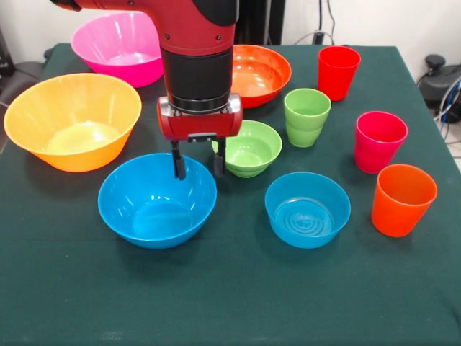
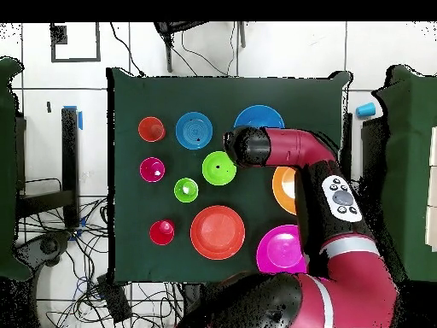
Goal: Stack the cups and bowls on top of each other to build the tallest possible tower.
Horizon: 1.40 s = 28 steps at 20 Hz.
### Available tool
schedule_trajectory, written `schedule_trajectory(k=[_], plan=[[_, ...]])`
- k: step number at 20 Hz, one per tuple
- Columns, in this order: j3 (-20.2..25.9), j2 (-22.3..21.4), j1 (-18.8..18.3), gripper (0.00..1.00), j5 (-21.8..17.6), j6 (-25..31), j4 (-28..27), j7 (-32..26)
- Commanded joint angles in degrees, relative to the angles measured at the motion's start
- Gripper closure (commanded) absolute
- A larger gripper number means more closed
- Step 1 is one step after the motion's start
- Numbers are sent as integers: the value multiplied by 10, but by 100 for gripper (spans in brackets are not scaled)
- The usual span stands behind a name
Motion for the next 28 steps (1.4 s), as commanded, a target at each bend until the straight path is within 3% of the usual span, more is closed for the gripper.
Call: schedule_trajectory(k=[1,13,28], plan=[[49,38,-4,0,-42,-38,-19,-48],[17,95,19,0,-68,-45,-63,-44],[-16,110,49,0,-96,-8,-96,-36]])
